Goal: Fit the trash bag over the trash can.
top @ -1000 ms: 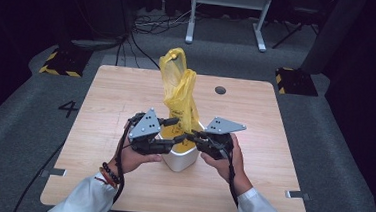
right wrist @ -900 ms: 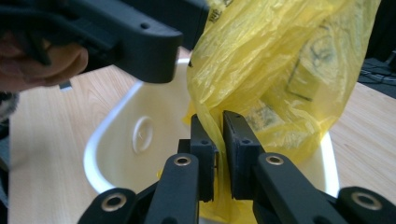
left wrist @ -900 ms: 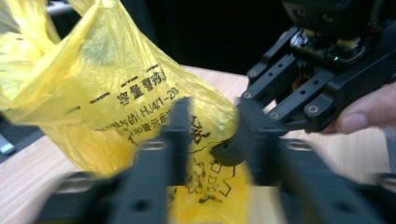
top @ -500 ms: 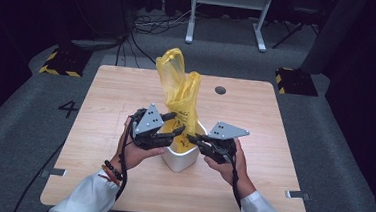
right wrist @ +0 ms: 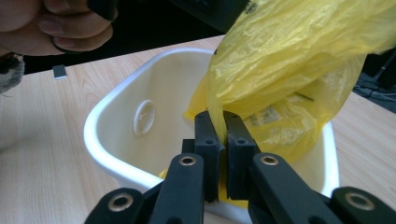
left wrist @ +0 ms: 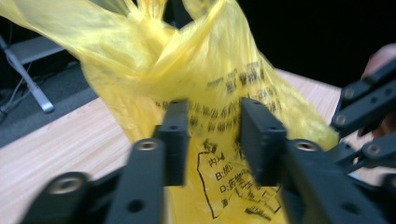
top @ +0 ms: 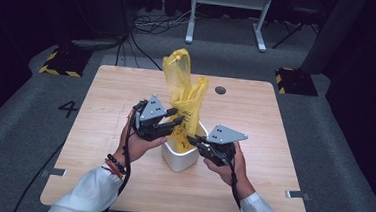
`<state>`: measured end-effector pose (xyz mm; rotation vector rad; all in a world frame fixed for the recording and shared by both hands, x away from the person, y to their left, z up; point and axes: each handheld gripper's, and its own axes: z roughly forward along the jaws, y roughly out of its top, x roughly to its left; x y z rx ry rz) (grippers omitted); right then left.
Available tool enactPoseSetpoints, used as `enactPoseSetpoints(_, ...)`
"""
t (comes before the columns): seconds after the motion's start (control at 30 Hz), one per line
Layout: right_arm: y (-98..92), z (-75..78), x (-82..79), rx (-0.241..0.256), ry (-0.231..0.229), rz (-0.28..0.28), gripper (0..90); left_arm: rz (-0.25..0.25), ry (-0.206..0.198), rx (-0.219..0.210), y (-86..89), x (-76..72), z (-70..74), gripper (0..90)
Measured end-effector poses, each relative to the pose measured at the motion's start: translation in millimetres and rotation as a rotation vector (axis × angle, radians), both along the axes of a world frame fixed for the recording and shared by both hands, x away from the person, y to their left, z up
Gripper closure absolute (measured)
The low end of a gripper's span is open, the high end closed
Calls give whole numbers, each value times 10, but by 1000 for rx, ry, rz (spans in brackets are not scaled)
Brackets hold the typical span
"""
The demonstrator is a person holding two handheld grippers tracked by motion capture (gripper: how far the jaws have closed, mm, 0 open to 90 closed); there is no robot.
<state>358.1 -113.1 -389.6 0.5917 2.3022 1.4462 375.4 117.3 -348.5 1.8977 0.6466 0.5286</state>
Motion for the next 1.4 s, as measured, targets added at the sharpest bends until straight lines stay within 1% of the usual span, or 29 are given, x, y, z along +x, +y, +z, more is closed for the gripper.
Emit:
enactPoseSetpoints(0.03,0,1,-10,0,-7,2,844,-11,-4,-4,-2,0,-1,836)
enactPoseSetpoints(0.07,-2,3,-15,0,-10,2,835,-18,-8,-4,-2,2,-1,897)
enactPoseSetpoints(0.1,-5,3,-17,1,-11,1,826,-15,-14,1,-11,1,-5,900)
enactPoseSetpoints(0.17,-12,5,-16,3,-12,-1,797,-12,-26,32,-25,-6,-11,900)
enactPoseSetpoints(0.27,-31,11,-17,19,-14,-12,695,-15,-37,54,-17,-23,-25,900)
enactPoseSetpoints(0.33,-49,39,-34,30,-27,-25,587,-28,-40,62,-8,-43,-39,900)
enactPoseSetpoints(0.4,-78,78,-44,72,-26,-35,519,-27,-48,86,-15,-80,-61,900)
enactPoseSetpoints(0.43,-98,110,-50,102,-23,-49,461,-25,-51,94,-21,-98,-71,900)
enactPoseSetpoints(0.47,-107,130,-52,113,-22,-59,438,-23,-60,117,-25,-131,-88,900)
enactPoseSetpoints(0.5,-119,164,-54,120,-23,-67,413,-25,-62,121,-28,-150,-101,900)
enactPoseSetpoints(0.57,-143,218,-57,140,-29,-75,385,-40,-57,137,-23,-203,-135,900)
enactPoseSetpoints(0.63,-169,276,-54,165,-31,-87,364,-43,-68,162,-18,-244,-160,900)
enactPoseSetpoints(0.73,-202,376,-37,218,-27,-86,342,-54,-70,185,-14,-287,-184,900)
enactPoseSetpoints(0.87,-186,526,-27,245,-44,-89,328,-75,-78,223,-40,-330,-223,900)
enactPoseSetpoints(0.93,-159,604,-2,244,-53,-114,326,-77,-89,234,-56,-347,-236,900)
enactPoseSetpoints(0.97,-147,630,16,247,-47,-127,323,-81,-87,236,-67,-358,-245,900)
enactPoseSetpoints(1.03,-134,659,58,246,-40,-166,306,-76,-102,253,-79,-374,-258,900)
enactPoseSetpoints(1.07,-127,665,88,248,-30,-187,299,-80,-95,245,-91,-386,-275,900)
enactPoseSetpoints(1.13,-119,653,169,245,3,-211,299,-75,-111,244,-94,-400,-285,900)
enactPoseSetpoints(1.17,-115,628,224,246,34,-220,321,-75,-112,246,-97,-407,-289,900)
enactPoseSetpoints(1.2,-110,604,265,244,61,-213,356,-74,-119,251,-98,-417,-292,900)
enactPoseSetpoints(1.23,-102,573,304,242,82,-210,408,-73,-124,253,-98,-422,-292,900)
enactPoseSetpoints(1.3,-94,544,330,233,102,-207,560,-74,-123,243,-100,-436,-295,900)
enactPoseSetpoints(1.33,-97,527,344,237,113,-174,613,-69,-131,244,-94,-438,-290,900)
enactPoseSetpoints(1.37,-99,520,344,238,114,-165,697,-69,-131,241,-89,-439,-289,900)
enactPoseSetpoints(1.4,-98,516,338,227,105,-164,745,-67,-133,238,-84,-439,-289,895)
